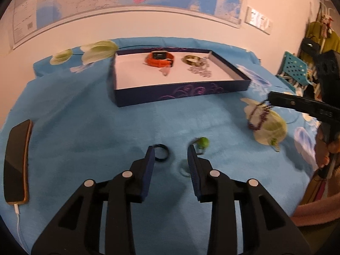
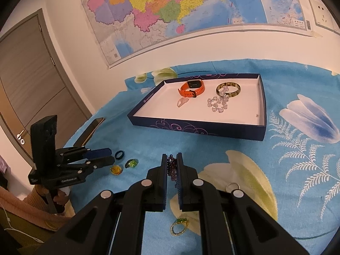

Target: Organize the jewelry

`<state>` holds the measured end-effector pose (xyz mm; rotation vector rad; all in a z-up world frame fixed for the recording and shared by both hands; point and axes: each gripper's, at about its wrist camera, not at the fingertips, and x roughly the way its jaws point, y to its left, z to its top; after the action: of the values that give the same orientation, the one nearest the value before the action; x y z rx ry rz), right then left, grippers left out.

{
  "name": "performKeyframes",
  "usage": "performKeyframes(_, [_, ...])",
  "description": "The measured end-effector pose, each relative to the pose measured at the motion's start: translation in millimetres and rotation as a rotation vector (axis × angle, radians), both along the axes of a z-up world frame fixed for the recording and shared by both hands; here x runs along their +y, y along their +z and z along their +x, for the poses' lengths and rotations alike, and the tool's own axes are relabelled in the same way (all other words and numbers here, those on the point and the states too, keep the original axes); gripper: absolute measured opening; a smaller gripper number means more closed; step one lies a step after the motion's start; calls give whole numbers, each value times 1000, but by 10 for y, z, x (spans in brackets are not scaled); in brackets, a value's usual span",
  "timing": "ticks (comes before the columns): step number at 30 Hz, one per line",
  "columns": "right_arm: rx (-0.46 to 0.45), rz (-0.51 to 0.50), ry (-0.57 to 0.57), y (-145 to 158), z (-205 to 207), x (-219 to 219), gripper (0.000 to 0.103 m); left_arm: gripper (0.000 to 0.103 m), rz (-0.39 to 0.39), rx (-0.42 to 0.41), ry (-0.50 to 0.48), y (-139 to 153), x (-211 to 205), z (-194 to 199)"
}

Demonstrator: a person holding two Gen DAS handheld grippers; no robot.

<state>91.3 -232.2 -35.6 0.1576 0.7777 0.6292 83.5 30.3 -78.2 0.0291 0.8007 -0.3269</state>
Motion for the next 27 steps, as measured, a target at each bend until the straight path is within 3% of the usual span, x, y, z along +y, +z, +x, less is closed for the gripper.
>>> performKeyframes(7, [-7,-1,-2,30,5,19,7,22,51,50,5,-107,-36,130])
performKeyframes(13, [-16,-1,-2,62,45,39,7,22,49,44,6,-112,-48,137])
performKeyframes(27, [-64,-3,-13,231,208,46,7,22,-1,-67,-30,288,-143,234])
